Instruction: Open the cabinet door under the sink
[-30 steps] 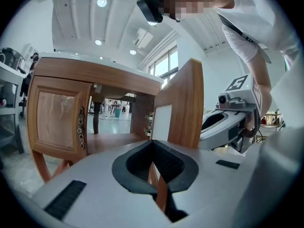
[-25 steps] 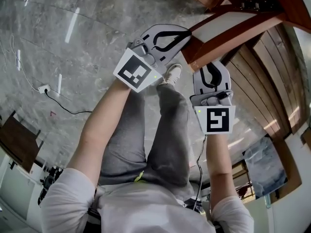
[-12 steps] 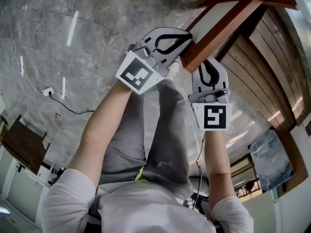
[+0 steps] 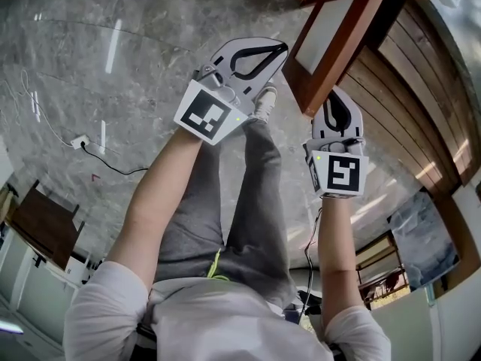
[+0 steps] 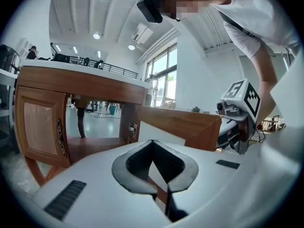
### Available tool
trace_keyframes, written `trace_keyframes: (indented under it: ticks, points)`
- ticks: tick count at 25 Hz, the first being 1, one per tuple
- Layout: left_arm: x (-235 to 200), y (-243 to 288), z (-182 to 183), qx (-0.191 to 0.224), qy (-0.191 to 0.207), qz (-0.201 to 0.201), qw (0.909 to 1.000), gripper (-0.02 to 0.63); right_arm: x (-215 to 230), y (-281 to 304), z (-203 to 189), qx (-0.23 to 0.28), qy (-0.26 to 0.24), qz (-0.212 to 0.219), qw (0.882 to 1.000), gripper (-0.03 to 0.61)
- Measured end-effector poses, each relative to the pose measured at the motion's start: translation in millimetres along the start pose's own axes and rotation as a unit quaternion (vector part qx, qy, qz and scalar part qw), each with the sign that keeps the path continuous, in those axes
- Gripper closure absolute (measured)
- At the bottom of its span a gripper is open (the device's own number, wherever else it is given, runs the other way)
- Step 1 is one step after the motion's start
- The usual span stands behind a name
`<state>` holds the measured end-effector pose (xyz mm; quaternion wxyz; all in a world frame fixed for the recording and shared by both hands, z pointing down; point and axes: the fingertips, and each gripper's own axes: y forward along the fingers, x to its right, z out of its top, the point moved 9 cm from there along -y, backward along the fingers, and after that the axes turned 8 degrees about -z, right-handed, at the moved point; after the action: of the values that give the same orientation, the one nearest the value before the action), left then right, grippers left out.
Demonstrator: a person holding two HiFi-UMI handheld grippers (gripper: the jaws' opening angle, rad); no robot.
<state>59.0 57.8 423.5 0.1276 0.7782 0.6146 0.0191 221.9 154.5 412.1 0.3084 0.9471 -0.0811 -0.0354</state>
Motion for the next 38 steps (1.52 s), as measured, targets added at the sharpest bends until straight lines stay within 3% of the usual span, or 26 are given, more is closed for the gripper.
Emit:
trace_keyframes:
  ticks: [7, 13, 23, 38]
  points:
    - [2.1, -5.7, 24.4, -0.014, 0.010, 0.018, 0.9997, 0.603, 14.0, -13.6, 8.9, -0.008, 0.034, -0.014, 0.999, 0.535]
    - [-6.3, -11.1, 39.4, -0.023, -0.001, 0.058, 0.9981, 0.603, 25.1, -17.5, 30.9, -0.005, 0.029, -0.026, 0.999, 0.535]
    - [-20.0, -22.8, 75.3, -0.026, 0.005, 0.084, 0.9961, 0.603, 26.4, -15.5, 81.1, 0.015, 0.020, -0.041, 0.999, 0.535]
    - [-20.6, -72.7, 165.2, 0.025, 0.025, 0.121, 0.9920, 0.603, 7.0, -39.7, 156.7, 0.069, 0.051, -0.043, 0.995, 0.536]
